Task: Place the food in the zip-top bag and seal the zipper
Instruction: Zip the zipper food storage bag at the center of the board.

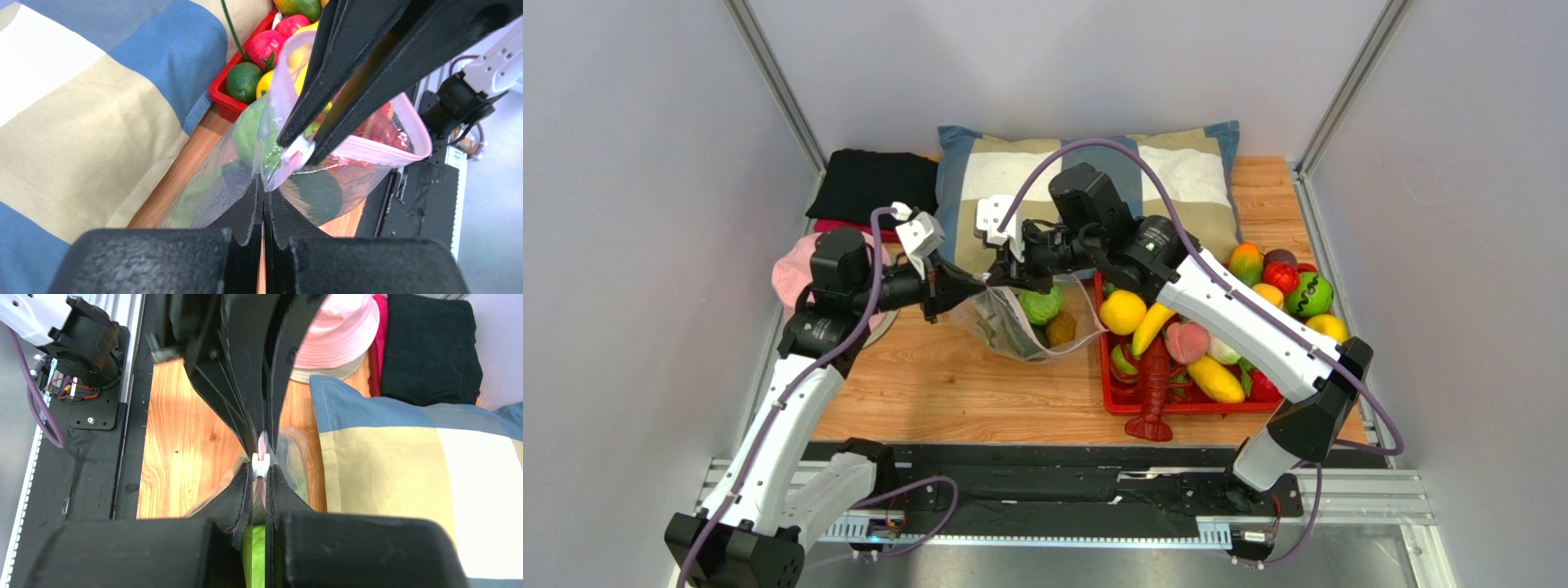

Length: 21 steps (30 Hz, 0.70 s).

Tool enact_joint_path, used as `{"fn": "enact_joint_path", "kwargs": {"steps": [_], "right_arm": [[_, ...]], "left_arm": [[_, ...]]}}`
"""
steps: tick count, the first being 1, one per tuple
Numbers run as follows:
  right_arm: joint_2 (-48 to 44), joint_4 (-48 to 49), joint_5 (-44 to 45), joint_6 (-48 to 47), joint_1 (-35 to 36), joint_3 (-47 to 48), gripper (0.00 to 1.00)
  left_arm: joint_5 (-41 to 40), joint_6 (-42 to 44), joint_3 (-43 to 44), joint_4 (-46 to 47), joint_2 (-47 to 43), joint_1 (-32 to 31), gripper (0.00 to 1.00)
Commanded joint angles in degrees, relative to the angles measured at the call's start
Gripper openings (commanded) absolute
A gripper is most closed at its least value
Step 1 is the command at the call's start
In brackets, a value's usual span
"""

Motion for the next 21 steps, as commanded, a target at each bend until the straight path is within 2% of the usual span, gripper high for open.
{"fn": "enact_joint_path", "kwargs": {"steps": [1, 11, 21], "right_arm": [[-3.52, -4.61, 0.89, -1.66, -2.75, -2.11, 0.0], [-5.45, -9.18, 1.06, -4.11, -6.0, -3.51, 0.0], [-9.23, -14.98, 1.94, -8.86, -12.41, -8.43, 0.0]], "left_arm": [[-1.63, -3.6, 2.0, 3.81, -3.2, 2.36, 0.0], [-2.68, -7.9, 2.44, 3.81, -4.18, 4.73, 0.0], [-3.21, -11.07, 3.41, 4.16, -4.0, 9.57, 0.0]]}}
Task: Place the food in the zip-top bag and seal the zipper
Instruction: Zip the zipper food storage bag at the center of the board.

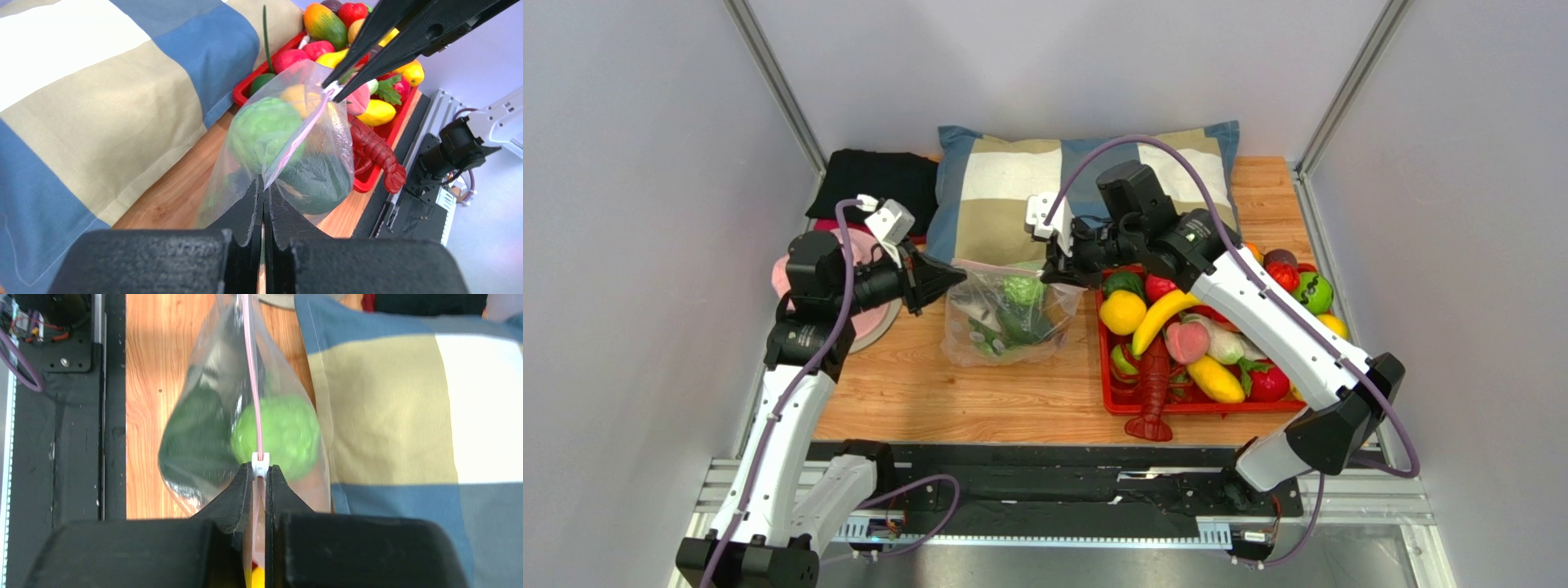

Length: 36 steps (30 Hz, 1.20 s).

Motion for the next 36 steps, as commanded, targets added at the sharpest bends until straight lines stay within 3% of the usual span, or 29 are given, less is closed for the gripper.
{"fn": "enact_joint_path", "kwargs": {"steps": [1, 12, 28, 31, 36], "right_arm": [[-4.29, -7.2, 3.67, -3.77, -3.96, -3.04, 0.0], [-6.93, -11.95, 5.6, -8.08, -9.32, -5.24, 0.0], [-9.74, -16.25, 6.13, -10.81, -10.2, -5.16, 0.0], [-10.71, -19.58, 2.71, -10.89, -8.62, -2.96, 0.0], [-12.82, -22.41, -1.16, -9.32, -4.59, -2.78, 0.0]], "left_arm": [[-2.45, -1.63, 3.5, 3.77, -1.03, 2.84, 0.0], [-2.1, -0.58, 4.73, 1.75, 0.56, 6.97, 0.0], [1.32, 0.92, 5.96, -0.54, -0.23, 11.36, 0.0], [5.72, 3.8, 7.18, -3.43, -2.07, 11.36, 0.0], [11.53, 9.79, 9.65, -17.13, -4.89, 11.36, 0.0]]}}
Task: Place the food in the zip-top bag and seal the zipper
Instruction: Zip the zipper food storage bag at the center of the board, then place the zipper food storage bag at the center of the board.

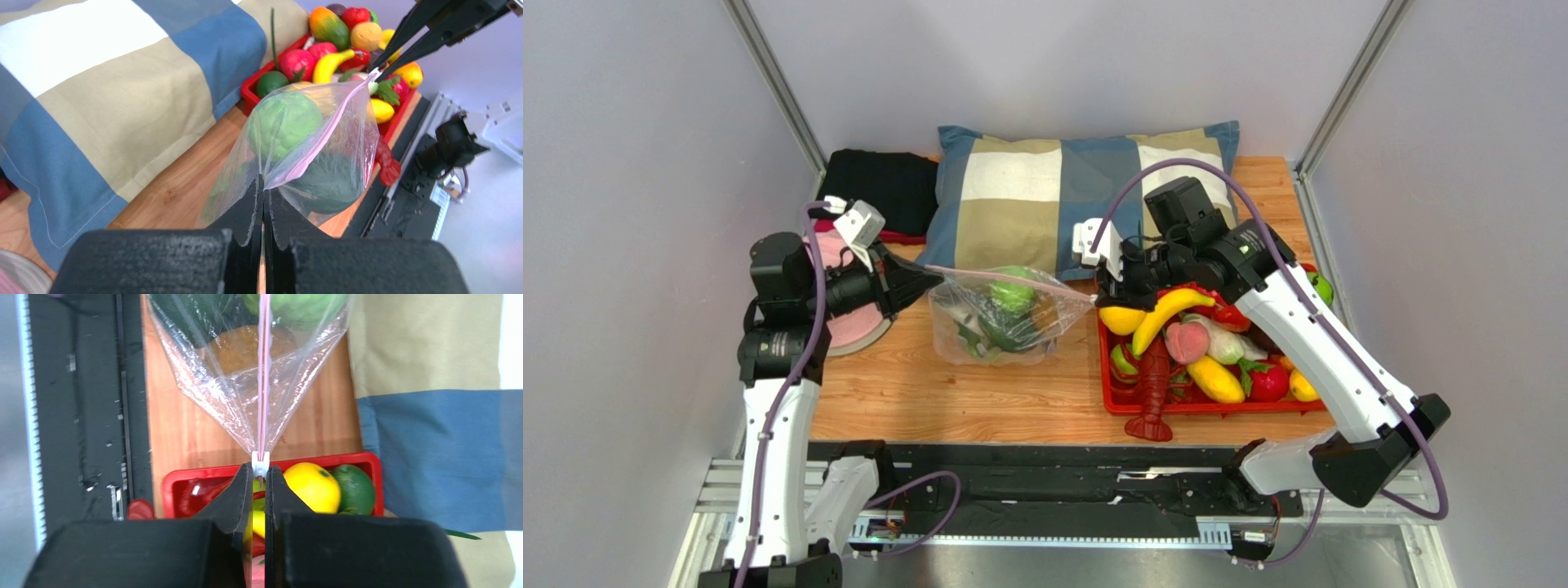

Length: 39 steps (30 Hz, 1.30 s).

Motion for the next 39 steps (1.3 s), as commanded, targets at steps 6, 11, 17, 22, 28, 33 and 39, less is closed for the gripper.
{"fn": "enact_joint_path", "kwargs": {"steps": [6, 11, 17, 22, 28, 33, 39], "right_arm": [[-0.7, -3.4, 1.51, 4.13, 2.66, 3.08, 0.0], [3.78, -0.86, 4.15, 3.69, 1.61, 3.44, 0.0], [11.16, 5.47, 9.07, 4.65, 0.03, 2.64, 0.0], [16.69, 10.83, 12.76, 6.76, -1.38, 5.36, 0.0], [19.26, 12.95, 13.12, 9.13, -2.26, 8.27, 0.09], [15.67, 13.56, 10.67, 14.57, -2.26, 8.8, 0.64], [8.28, 16.81, 9.42, 25.11, -2.79, 8.18, 0.86]], "left_arm": [[-3.3, 6.85, 2.82, -9.07, -1.43, 1.07, 0.0], [-7.16, 5.36, 2.65, -6.18, 6.84, 0.98, 0.0], [-13.14, 2.54, 3.7, 0.15, 21.06, -1.21, 0.0], [-15.87, 0.78, 4.49, 5.51, 26.01, -2.62, 0.0], [-16.67, 0.86, 9.31, 4.4, 29.96, -2.98, 0.22], [-15.35, 3.76, 11.87, -1.15, 26.82, -2.97, 0.67], [-15.7, 5.25, 17.03, -8.7, 17.76, -2.89, 0.99]]}}
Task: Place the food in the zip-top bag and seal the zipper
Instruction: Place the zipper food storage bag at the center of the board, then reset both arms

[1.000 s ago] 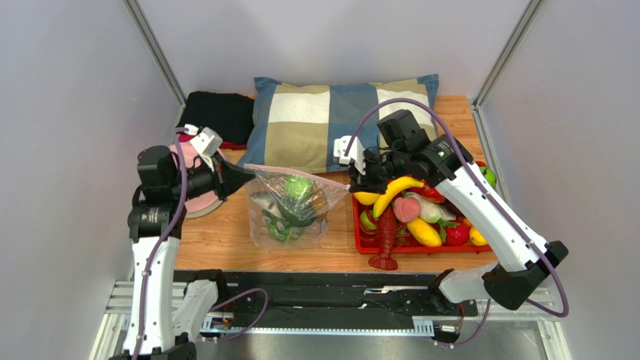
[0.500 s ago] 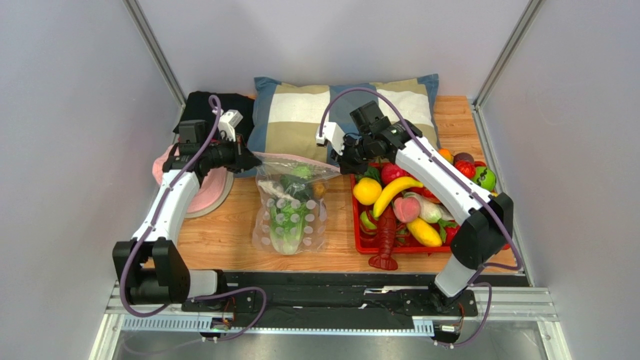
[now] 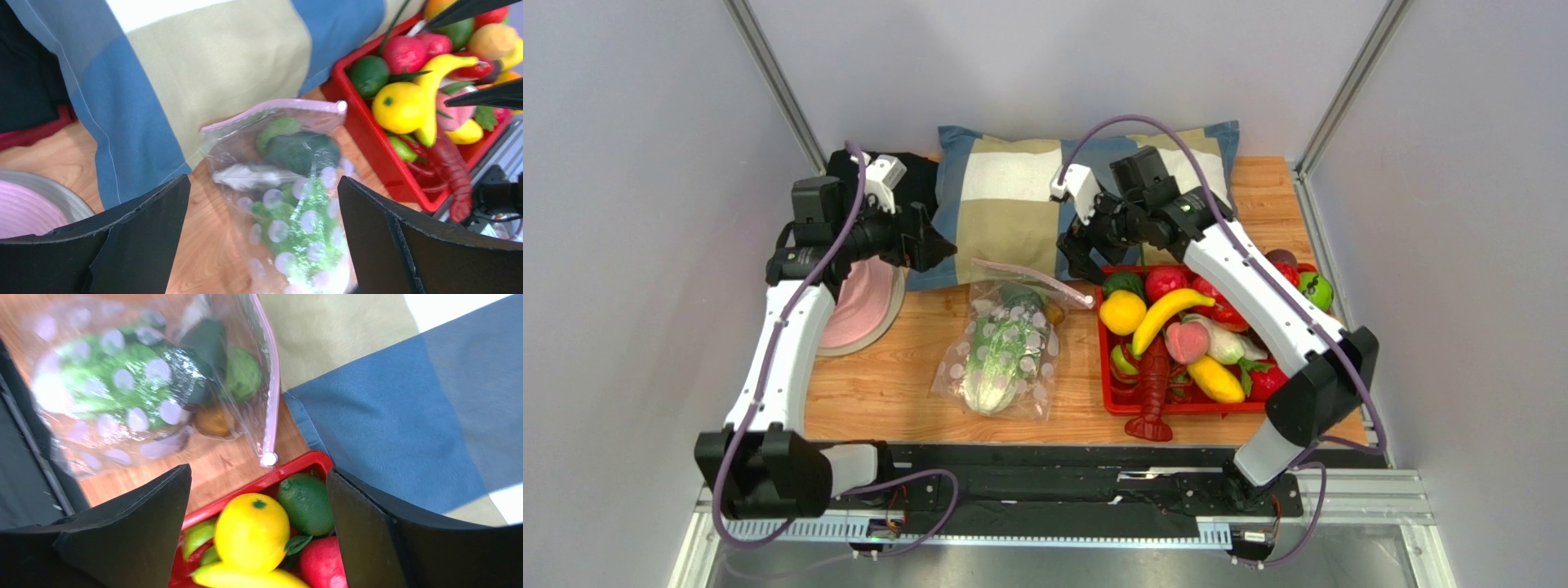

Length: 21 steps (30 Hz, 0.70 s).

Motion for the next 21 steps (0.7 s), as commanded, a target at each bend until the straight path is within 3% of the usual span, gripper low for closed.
{"fn": "enact_joint_path", "kwargs": {"steps": [1, 6, 9, 14, 18, 21], "right_arm": [[-9.82, 5.38, -1.37, 11.18, -0.78, 1.65, 0.87], [-16.95, 9.6, -0.49, 21.38, -6.31, -2.13, 0.9], [-22.13, 10.22, 0.83, 25.78, -11.14, -7.04, 0.91], [-30.66, 9.61, -0.49, 31.85, -22.29, -18.89, 0.91], [-38.64, 7.94, -0.31, 31.24, -25.65, -25.32, 0.91], [-41.47, 7.76, 0.47, 31.85, -25.92, -26.57, 0.91]], "left_arm": [[-0.24, 3.51, 8.85, -9.46, -6.25, 0.09, 0.99], [-4.99, 5.8, 25.44, -25.12, -1.69, 0.08, 0.99], [-6.93, 7.12, 30.74, -36.37, 1.75, 0.08, 0.99], [-11.23, 7.91, 23.74, -36.4, -2.1, 0.08, 0.99], [-11.68, 8.53, 16.98, -35.52, -5.54, 0.0, 0.99], [-12.81, 8.44, 17.22, -36.22, -6.33, 0.08, 0.99]]}}
